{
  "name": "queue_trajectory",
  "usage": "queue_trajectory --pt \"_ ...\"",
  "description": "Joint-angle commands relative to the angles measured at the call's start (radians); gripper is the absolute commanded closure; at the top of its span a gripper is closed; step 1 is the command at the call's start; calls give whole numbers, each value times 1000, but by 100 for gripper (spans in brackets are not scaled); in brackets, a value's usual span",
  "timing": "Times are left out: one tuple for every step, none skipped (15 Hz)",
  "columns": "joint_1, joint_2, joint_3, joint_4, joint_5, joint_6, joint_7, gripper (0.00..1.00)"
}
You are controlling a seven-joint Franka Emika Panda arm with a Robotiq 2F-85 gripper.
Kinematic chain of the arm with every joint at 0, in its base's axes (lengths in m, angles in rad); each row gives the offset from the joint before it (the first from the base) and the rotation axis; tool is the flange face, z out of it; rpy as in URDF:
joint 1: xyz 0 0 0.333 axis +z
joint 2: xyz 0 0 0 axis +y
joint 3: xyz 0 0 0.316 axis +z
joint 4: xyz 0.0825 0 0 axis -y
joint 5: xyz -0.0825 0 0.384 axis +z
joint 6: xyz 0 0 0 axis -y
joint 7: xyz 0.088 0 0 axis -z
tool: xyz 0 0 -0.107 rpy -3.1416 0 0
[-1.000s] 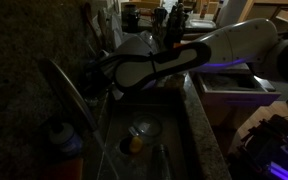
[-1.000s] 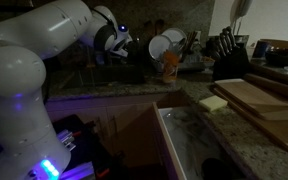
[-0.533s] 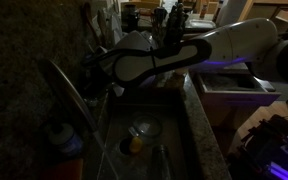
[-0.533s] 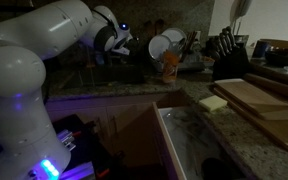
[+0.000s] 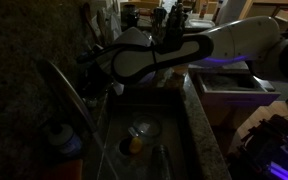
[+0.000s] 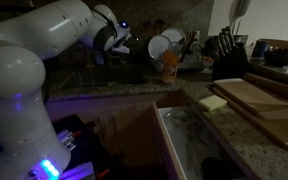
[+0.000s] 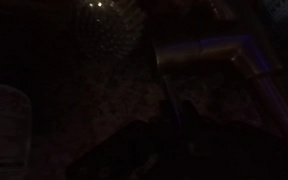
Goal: Close the tap
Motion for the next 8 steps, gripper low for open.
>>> queue_trajectory --pt "12 -63 83 -37 8 -114 -40 78" --pt "8 -67 91 -41 10 -122 -39 92" --pt "7 -72 93 -40 12 -128 -36 95" --pt "6 -74 91 -38 12 -137 -34 62" --pt "3 -77 89 -37 12 -149 -29 57" --pt "6 -84 72 -36 6 -172 -13 56" --pt "-7 -43 23 15 -13 -78 -16 76" --pt "-7 -46 23 15 -13 -91 -16 45"
